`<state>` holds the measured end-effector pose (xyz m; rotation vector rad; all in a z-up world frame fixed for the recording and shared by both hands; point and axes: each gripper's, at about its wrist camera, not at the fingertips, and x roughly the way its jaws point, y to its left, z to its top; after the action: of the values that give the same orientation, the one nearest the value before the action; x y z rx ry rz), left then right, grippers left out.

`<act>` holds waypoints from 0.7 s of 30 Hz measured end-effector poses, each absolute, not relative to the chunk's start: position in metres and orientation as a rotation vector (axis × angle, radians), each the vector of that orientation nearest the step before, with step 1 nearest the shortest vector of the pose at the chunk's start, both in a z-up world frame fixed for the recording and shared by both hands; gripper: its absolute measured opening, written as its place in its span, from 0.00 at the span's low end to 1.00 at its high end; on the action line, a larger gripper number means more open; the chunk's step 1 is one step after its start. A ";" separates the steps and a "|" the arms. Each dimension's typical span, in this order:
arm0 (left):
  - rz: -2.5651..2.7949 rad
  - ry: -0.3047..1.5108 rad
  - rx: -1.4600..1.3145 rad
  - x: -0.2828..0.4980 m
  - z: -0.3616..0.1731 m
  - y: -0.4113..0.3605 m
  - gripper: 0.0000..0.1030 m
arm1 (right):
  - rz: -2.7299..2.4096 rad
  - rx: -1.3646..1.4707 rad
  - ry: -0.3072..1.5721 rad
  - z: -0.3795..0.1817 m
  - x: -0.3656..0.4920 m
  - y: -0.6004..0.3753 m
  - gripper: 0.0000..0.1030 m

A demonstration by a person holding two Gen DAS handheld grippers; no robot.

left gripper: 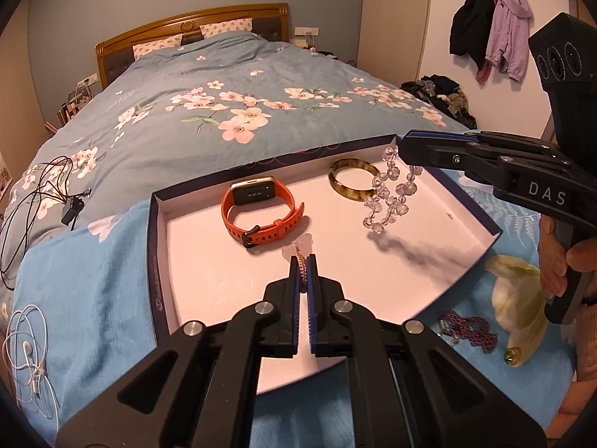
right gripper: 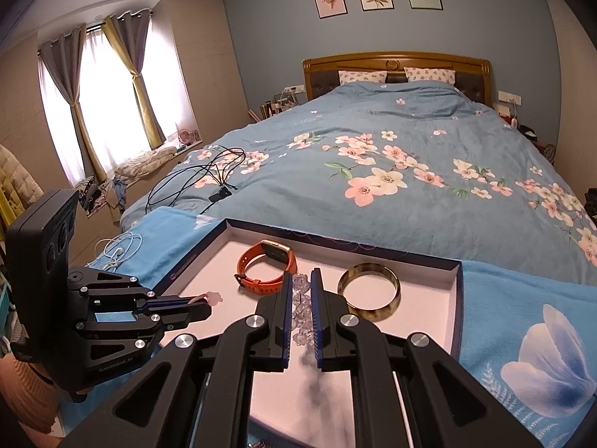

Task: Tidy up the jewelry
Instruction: 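Carry the pink ring with left gripper while right gripper carries the bracelet into the box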

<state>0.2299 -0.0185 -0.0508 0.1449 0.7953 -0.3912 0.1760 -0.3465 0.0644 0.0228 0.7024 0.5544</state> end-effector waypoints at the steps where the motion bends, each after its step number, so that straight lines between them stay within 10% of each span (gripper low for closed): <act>1: -0.388 0.800 0.146 0.233 -0.052 -0.019 0.04 | 0.551 0.023 0.707 0.063 0.179 -0.346 0.08; 21: -0.364 0.880 0.154 0.265 -0.075 -0.024 0.04 | 0.440 0.045 0.813 0.030 0.197 -0.372 0.08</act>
<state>0.2653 -0.0238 -0.0753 0.1538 0.8800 -0.3640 0.1975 -0.3722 0.0297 0.0455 0.8129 0.4398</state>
